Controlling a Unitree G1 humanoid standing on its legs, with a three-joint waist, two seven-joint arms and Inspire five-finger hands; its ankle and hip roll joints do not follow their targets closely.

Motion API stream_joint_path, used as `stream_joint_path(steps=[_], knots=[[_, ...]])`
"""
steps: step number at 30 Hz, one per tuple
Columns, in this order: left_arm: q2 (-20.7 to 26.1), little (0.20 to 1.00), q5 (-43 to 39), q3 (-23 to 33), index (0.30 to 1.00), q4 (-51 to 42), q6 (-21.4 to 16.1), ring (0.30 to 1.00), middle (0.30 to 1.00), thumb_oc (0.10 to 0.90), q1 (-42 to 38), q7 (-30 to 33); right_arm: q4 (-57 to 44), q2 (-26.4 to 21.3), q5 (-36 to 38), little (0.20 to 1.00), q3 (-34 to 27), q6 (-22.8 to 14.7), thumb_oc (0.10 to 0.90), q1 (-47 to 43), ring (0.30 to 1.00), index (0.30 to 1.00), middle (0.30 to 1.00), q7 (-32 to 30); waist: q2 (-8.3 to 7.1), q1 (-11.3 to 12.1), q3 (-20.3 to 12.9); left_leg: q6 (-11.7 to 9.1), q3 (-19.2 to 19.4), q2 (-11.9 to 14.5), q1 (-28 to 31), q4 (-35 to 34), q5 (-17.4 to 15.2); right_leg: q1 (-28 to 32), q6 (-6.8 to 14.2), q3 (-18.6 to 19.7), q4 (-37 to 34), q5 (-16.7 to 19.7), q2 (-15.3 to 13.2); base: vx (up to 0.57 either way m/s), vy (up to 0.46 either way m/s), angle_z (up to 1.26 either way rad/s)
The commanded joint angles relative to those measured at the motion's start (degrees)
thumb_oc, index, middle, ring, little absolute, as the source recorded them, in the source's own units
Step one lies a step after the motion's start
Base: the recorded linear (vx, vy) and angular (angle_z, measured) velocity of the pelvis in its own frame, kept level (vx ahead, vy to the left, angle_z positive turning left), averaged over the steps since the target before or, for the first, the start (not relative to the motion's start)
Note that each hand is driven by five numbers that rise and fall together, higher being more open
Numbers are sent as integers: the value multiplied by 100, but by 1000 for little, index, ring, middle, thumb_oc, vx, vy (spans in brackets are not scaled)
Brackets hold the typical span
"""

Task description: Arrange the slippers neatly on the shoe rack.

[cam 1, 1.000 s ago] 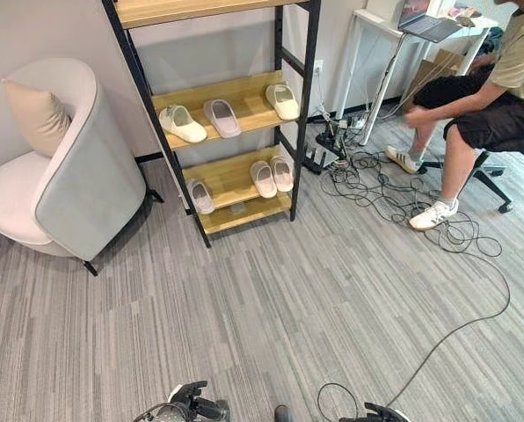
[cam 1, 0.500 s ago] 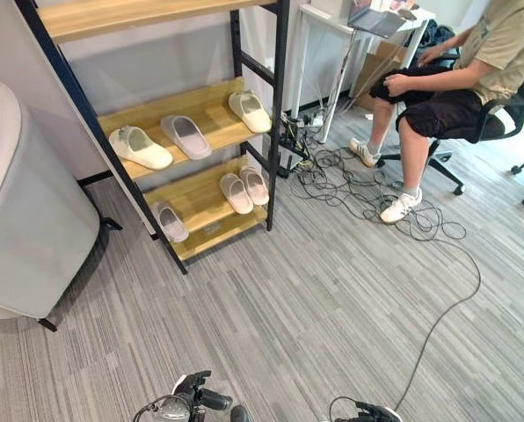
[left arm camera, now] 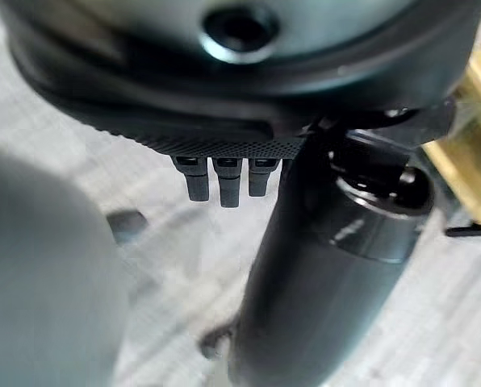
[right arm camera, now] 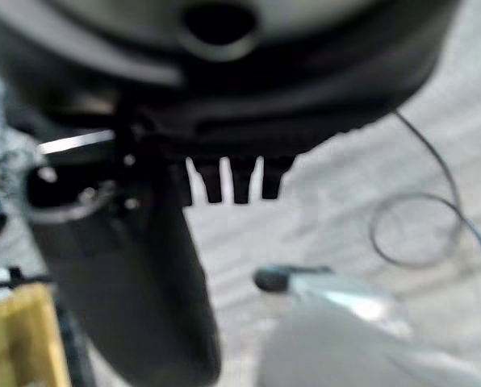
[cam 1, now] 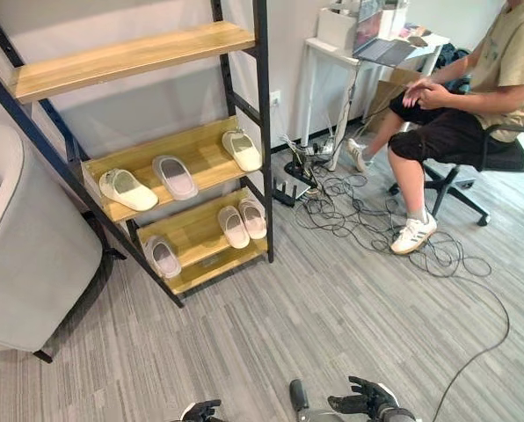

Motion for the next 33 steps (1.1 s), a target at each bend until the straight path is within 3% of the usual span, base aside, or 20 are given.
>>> stream_joint_path(steps=[1,2,4,9,12,13,14,17,19,23,26,29,32,33], knots=[[299,900,-60,66,900,-42,-270,900,900,800,-234,27,3,-160,-16,900,-44,-88,800,428,900,900,900,63,-97,-233,-80,72,-29,-272,-186,243,286,174,369,397,717,-195,-161,32,-461,61],[312,900,-123,45,900,-87,-256,900,900,800,-295,26,-6,-201,47,900,-137,-101,800,459,900,900,900,24,-223,-264,-12,15,-78,-187,-795,1264,659,312,226,446,684,-223,-159,-9,-457,64],[335,900,-156,3,900,-109,-243,900,900,800,-347,67,3,-249,109,900,-208,-93,800,460,900,900,900,-43,-354,-289,87,79,135,-46,-1210,1915,794,398,126,454,685,-230,-207,10,-261,42],[312,900,-142,7,900,-40,-235,900,900,800,-360,46,114,-320,106,900,-232,-106,800,427,900,900,900,-52,-314,-184,154,198,577,-133,-1745,1180,506,728,133,542,563,-457,-154,167,-44,11],[316,900,-149,-25,900,-32,-243,900,900,800,-322,29,55,-386,124,900,-234,-57,800,471,900,900,900,-45,-256,-62,266,83,795,23,-2250,573,700,1053,165,616,381,-647,-134,253,64,4],[311,900,-162,4,900,-24,-233,900,900,800,-270,29,-19,-335,92,900,-223,-60,800,454,900,900,900,-2,-263,-78,230,102,757,-2,-2043,496,555,1015,198,673,421,-671,-140,287,59,-24],[341,900,-149,2,900,-6,-236,900,900,800,-300,52,-32,-357,107,900,-219,-35,800,424,900,900,900,-22,-299,-48,271,45,686,-1,-2334,785,749,1065,205,728,436,-648,-147,271,75,-45],[292,900,-190,128,900,126,-245,900,900,800,-326,33,-28,-297,46,900,-158,-104,800,395,900,900,900,28,-324,19,236,72,594,-193,-2155,795,488,1123,324,894,408,-601,-316,254,99,-63],[313,900,-188,192,900,96,-247,900,900,800,-369,78,-5,-256,26,900,-114,-113,800,301,900,900,900,29,-380,95,223,124,704,-274,-2048,753,394,1119,479,984,346,-425,-493,186,77,-75],[331,900,-213,246,900,-51,-242,900,900,800,-394,90,-87,-211,51,900,-50,-88,800,197,900,900,900,43,-410,179,187,222,811,-390,-1906,755,256,1060,590,1101,382,-211,-669,177,99,-34],[358,900,-239,338,900,-227,-226,900,900,800,-397,110,-269,-179,57,900,-7,-78,800,83,900,900,900,75,-397,252,169,317,881,-513,-1639,569,232,908,744,1108,708,323,-812,239,115,-7],[368,900,-225,354,900,-280,-232,900,900,800,-361,129,-443,-143,57,900,-2,-102,800,134,900,900,900,121,-358,234,111,308,852,-589,-1401,337,295,815,821,1020,772,587,-794,176,55,-16],[396,900,-224,340,900,-294,-245,900,900,800,-341,101,-507,-154,80,900,11,-118,800,209,900,900,900,130,-280,79,75,333,690,-672,-1105,37,369,524,745,1042,572,313,-437,188,51,4],[393,900,-224,340,900,-294,-245,900,900,800,-339,101,-507,-157,80,900,13,-118,800,210,900,900,900,130,-276,66,90,333,676,-672,-1082,32,360,546,742,1026,582,296,-436,215,8,10]])
